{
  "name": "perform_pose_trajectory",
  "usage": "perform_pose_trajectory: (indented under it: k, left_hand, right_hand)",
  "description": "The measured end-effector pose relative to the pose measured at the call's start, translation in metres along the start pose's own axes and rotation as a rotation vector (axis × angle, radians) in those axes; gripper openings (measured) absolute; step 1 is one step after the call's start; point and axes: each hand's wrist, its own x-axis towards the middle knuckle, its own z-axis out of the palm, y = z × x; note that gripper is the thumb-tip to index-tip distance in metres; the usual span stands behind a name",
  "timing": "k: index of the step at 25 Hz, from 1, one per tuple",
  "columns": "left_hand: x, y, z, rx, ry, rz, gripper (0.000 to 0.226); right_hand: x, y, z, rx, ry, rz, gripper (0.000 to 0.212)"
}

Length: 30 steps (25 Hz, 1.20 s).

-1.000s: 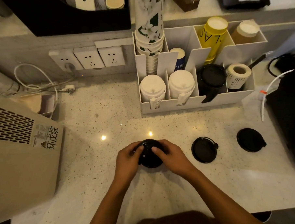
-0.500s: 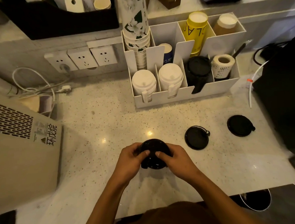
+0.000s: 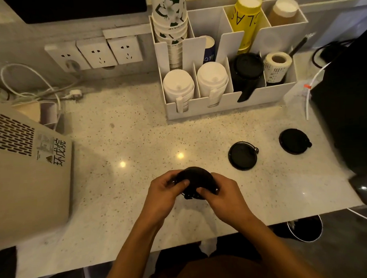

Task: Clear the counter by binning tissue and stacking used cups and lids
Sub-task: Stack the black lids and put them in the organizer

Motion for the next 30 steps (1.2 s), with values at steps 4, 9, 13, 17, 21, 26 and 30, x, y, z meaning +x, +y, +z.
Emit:
perform_pose_trajectory:
  k: [4, 9, 13, 17, 21, 26, 30]
  left_hand:
    - [-0.007, 0.005, 0.001, -0.042, -0.060, -0.186, 0.026]
    - [-0.020, 0.022, 0.029, -0.138, -0.187, -0.265, 0.066]
    - [-0.026, 0.026, 0.058, -0.174, -0.078, -0.234, 0.041]
    - [-0.024, 0.024, 0.072, -0.258, -0.017, -0.192, 0.026]
    - [-0.020, 0.022, 0.087, -0.229, -0.052, -0.140, 0.025]
    - [-0.013, 0.026, 0.104, -0.035, -0.076, -0.109, 0.023]
    - [-0.004, 0.029, 0.118, 0.019, 0.048, -0.121, 0.018]
  right_hand:
    - [-0.010, 0.010, -0.012, -0.190, 0.168, -0.266, 0.035]
    - [-0.014, 0.025, -0.030, -0.292, 0.219, -0.430, 0.051]
    - [-0.016, 0.033, -0.047, -0.197, 0.177, -0.426, 0.053]
    - [-0.017, 0.039, -0.072, 0.001, 0.072, -0.250, 0.059]
    - [-0.015, 0.049, -0.106, 0.368, -0.094, 0.084, 0.042]
    - [-0.009, 0.049, -0.128, 0.312, -0.161, 0.109, 0.019]
    - [-0.001, 0.059, -0.136, 0.192, -0.131, 0.083, 0.011]
